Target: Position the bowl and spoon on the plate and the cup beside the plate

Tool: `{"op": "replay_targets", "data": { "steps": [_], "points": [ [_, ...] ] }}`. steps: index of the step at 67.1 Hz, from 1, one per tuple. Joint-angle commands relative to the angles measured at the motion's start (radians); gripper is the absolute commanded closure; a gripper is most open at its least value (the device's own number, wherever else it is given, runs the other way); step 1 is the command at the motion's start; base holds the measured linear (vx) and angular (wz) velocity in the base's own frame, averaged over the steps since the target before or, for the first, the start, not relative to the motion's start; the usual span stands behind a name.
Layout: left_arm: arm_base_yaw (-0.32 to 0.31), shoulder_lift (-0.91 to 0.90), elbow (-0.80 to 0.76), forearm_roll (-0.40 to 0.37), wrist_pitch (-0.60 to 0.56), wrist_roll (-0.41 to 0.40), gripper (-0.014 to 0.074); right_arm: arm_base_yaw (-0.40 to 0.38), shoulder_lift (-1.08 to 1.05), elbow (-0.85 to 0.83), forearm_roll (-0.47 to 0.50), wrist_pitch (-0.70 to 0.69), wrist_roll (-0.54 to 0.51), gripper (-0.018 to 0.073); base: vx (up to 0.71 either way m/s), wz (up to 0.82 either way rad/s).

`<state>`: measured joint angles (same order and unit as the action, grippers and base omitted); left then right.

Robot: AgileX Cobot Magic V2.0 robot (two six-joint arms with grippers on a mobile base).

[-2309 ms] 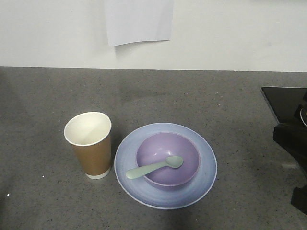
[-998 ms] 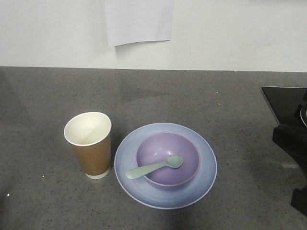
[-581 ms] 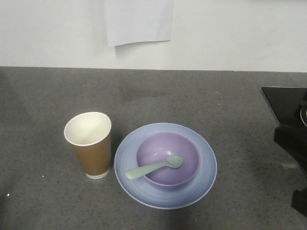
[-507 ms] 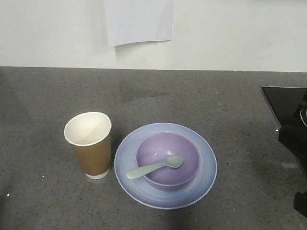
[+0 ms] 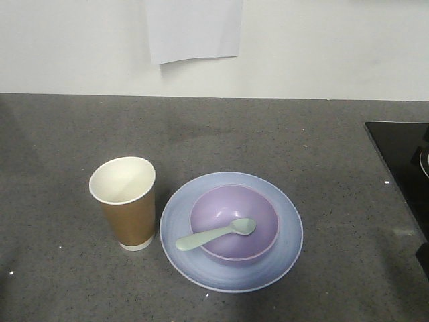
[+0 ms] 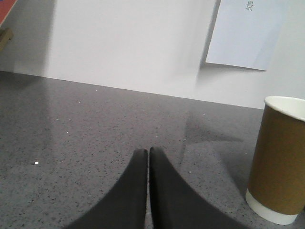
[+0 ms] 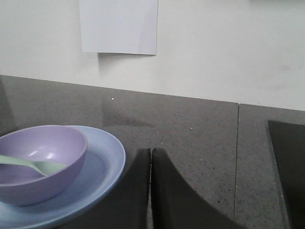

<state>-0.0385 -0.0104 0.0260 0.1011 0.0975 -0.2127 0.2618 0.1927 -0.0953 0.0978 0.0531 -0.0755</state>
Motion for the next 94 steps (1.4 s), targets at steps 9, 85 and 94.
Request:
{"op": "replay_targets", "data": {
  "steps": [9,85,94],
  "points": [
    [0.001,-0.014,0.021,-0.008,-0.08,0.001,0.0602,-0.167,-0.083,0.043,-0.019,-0.085,0.083,0.0564,0.0,0.0],
    [0.001,-0.014,0.021,-0.008,-0.08,0.001,0.0602,-0.262,-0.214,0.132,-0.098,-0.064,0.096,0.0564,0.0,0.0],
    [0.001,-0.014,0.021,-0.008,-0.08,0.001,0.0602,-0.296,-0.215,0.132,-0.098,-0.074,0.097,0.0564,0.0,0.0]
  ]
}}
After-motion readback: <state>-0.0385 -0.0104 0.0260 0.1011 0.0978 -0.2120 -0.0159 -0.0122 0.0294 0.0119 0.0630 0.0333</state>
